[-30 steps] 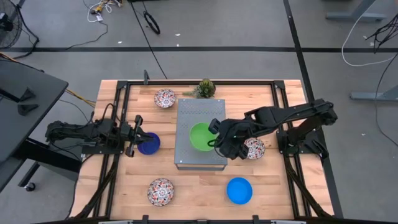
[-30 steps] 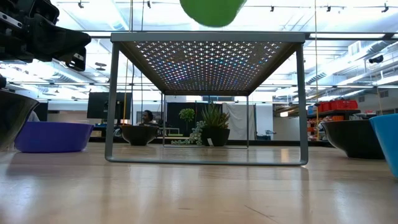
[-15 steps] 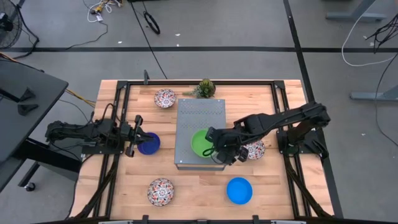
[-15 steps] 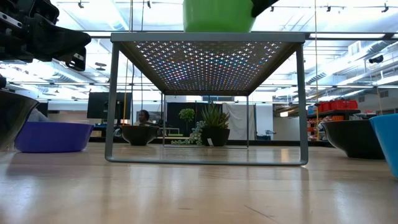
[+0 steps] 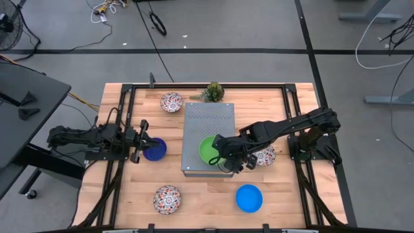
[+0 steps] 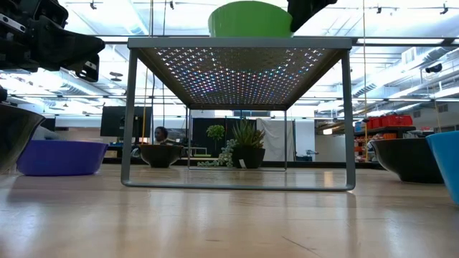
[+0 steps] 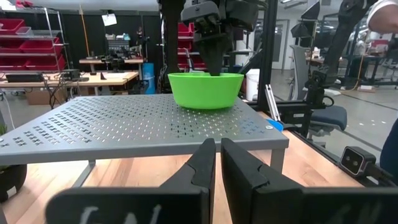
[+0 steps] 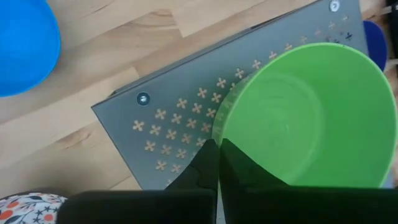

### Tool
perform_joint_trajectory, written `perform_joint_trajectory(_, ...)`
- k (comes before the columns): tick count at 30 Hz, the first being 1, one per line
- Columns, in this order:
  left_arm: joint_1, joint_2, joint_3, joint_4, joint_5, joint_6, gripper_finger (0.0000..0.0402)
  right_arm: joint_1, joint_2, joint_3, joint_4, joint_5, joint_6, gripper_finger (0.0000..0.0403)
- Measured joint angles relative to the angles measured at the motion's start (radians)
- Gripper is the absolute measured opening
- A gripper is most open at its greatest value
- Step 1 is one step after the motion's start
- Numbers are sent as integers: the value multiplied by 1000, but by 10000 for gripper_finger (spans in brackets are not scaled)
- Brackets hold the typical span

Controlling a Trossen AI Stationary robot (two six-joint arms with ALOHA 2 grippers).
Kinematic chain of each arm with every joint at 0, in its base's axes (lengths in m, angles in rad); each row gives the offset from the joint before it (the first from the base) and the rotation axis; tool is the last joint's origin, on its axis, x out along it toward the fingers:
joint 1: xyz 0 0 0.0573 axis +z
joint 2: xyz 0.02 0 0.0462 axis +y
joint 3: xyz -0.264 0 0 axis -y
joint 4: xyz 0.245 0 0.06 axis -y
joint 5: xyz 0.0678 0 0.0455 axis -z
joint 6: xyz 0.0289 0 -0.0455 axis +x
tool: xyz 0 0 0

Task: Pick & Place Mini bowls
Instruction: Put the green bowl on the shelf

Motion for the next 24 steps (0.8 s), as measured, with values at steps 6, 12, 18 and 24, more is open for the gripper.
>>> perform_joint_trajectory(6,0,0,0,0,0,0,30,0,2,0,-6,0,1,3)
perform_joint_trajectory(12,0,0,0,0,0,0,30,0,2,0,-1,4,3,22)
perform_joint_trajectory(18,0,0,0,1,0,0,30,0,2,0,15,63,24,33)
perform_joint_trajectory(24,0,0,0,0,0,0,30,-1,2,0,15,63,26,40)
